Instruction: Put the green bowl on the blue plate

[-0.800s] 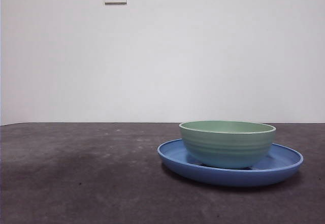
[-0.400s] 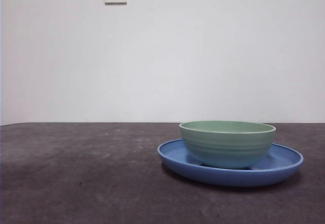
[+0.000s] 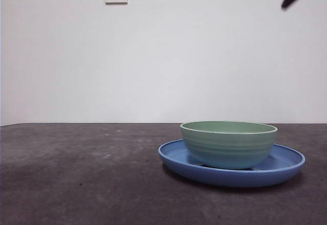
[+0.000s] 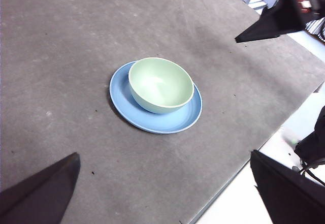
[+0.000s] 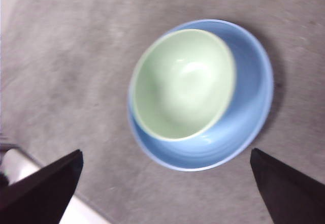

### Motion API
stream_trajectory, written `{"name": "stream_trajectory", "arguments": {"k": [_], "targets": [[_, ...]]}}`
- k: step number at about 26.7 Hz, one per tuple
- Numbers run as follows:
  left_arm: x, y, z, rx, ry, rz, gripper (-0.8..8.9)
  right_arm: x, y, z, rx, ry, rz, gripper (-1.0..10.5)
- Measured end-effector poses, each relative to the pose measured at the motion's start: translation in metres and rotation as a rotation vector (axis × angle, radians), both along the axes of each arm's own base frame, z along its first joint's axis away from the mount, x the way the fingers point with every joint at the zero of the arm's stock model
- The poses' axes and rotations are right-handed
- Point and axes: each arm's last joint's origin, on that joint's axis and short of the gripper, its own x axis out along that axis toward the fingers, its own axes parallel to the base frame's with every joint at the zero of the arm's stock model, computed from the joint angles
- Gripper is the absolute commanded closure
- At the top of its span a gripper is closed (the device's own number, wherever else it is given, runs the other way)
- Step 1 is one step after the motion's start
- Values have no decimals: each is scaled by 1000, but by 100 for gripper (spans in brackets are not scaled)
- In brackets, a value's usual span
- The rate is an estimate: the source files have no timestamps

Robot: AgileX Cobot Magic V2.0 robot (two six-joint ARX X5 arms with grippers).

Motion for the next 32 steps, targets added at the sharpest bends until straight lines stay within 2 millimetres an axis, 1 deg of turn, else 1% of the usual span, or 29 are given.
{"name": "stream_trajectory", "arguments": {"k": [3,5,10,12,17,18,20,22,26,30,32], "targets": [[0,0,0,0,0,0,247,16,-7,-11,-5,44,-31,425],[0,0,0,0,0,0,247,27,-12,-20,-8,76,-52,496],[0,0,0,0,0,0,247,50,-24,-42,-14,137,-87,595],[0,0,0,0,0,0,247,58,-26,-51,-14,155,-89,602],[0,0,0,0,0,0,247,78,-26,-76,-11,213,-75,602],[0,0,0,0,0,0,247,83,-26,-84,-12,230,-70,604],[0,0,0,0,0,0,247,91,-26,-99,1,263,-58,637],[0,0,0,0,0,0,247,97,-25,-110,29,280,-40,642],[0,0,0,0,0,0,247,105,-19,-124,27,297,-14,695],[0,0,0,0,0,0,247,109,-11,-136,22,316,18,697],[0,0,0,0,0,0,247,111,-7,-143,19,334,33,748]]}}
